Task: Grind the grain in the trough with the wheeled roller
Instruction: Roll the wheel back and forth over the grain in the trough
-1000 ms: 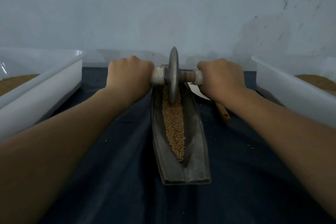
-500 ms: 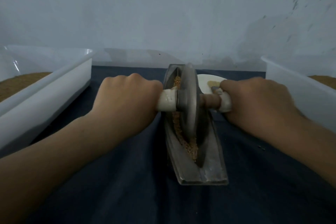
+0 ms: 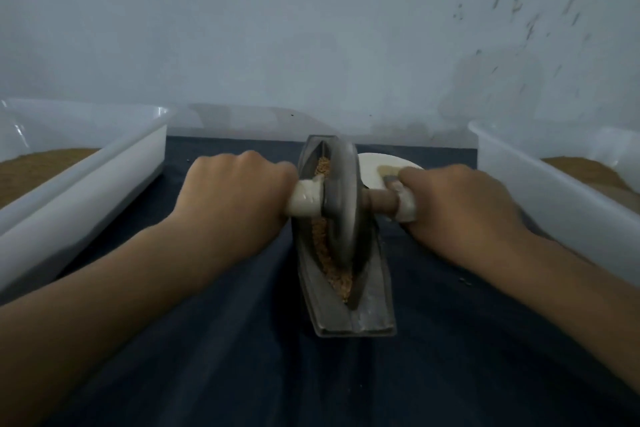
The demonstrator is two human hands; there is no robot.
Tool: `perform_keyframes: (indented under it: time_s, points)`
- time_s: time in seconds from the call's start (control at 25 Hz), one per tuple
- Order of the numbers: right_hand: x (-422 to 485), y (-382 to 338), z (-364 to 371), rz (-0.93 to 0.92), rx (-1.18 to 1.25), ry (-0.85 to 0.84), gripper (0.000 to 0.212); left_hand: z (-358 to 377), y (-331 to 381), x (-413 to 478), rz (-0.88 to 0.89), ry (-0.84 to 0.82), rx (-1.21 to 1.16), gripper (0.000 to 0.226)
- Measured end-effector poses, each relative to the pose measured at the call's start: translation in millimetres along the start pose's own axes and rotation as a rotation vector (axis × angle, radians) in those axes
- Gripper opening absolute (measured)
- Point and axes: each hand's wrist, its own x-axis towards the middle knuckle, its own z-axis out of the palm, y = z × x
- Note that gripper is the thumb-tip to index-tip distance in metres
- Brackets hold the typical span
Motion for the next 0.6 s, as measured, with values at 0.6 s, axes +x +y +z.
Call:
perform_keyframes:
  time_s: [0.6]
  points:
    - [63.7, 4.7, 45.0, 0.111, 0.011, -0.029, 0.020, 41.2, 0.3, 58.1, -0.121, -0.124, -0.010, 0.000]
